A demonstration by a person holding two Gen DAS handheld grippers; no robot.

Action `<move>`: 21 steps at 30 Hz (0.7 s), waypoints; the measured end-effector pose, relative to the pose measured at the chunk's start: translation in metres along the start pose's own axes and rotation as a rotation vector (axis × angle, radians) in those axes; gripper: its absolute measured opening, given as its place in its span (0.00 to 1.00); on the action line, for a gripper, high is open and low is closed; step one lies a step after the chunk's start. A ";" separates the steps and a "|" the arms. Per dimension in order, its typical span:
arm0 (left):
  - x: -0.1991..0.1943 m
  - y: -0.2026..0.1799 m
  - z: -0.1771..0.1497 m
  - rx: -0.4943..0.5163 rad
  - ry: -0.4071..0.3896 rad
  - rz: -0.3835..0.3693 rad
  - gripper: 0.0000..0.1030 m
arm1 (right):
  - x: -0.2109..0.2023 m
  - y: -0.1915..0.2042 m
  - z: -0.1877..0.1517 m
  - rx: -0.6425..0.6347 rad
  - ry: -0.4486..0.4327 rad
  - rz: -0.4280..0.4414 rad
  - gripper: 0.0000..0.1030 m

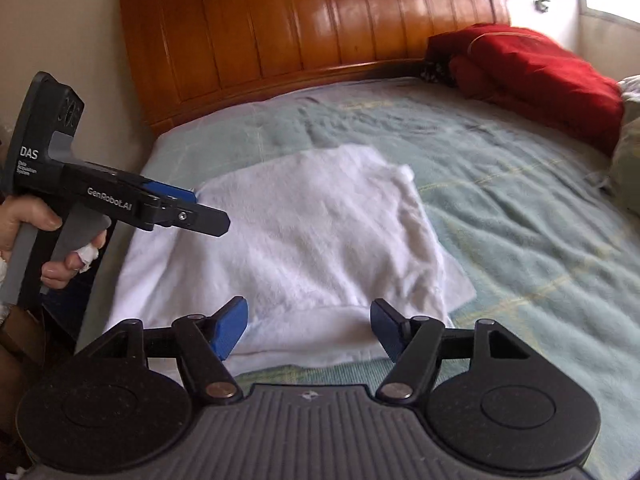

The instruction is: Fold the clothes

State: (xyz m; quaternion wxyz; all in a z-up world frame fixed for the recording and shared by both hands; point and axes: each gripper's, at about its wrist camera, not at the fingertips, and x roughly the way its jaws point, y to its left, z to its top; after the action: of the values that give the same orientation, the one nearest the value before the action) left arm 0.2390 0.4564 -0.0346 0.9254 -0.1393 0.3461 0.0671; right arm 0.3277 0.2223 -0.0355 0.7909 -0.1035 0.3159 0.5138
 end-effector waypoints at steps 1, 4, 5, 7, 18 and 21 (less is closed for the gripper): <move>-0.001 -0.004 0.007 0.005 -0.006 -0.029 0.99 | -0.005 0.005 0.001 -0.002 -0.009 0.007 0.71; 0.014 -0.021 0.030 0.040 -0.006 -0.081 0.99 | -0.016 0.019 -0.001 0.014 -0.025 0.034 0.73; 0.025 -0.025 0.037 0.047 0.012 -0.093 0.99 | -0.018 0.023 -0.002 0.020 -0.025 0.038 0.75; 0.051 -0.025 0.045 0.030 0.052 -0.105 0.99 | -0.021 0.029 -0.007 0.027 -0.021 0.028 0.78; 0.084 -0.018 0.071 -0.131 0.035 -0.120 0.99 | -0.042 0.026 -0.031 0.084 -0.110 0.004 1.00; 0.117 -0.017 0.075 -0.142 0.057 -0.070 0.99 | -0.047 0.022 -0.030 0.098 -0.124 0.017 1.00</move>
State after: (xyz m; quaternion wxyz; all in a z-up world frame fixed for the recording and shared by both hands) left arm 0.3776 0.4665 -0.0542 0.9047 -0.2182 0.3616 0.0552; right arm 0.2840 0.1826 -0.0272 0.8085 -0.0297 0.2921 0.5100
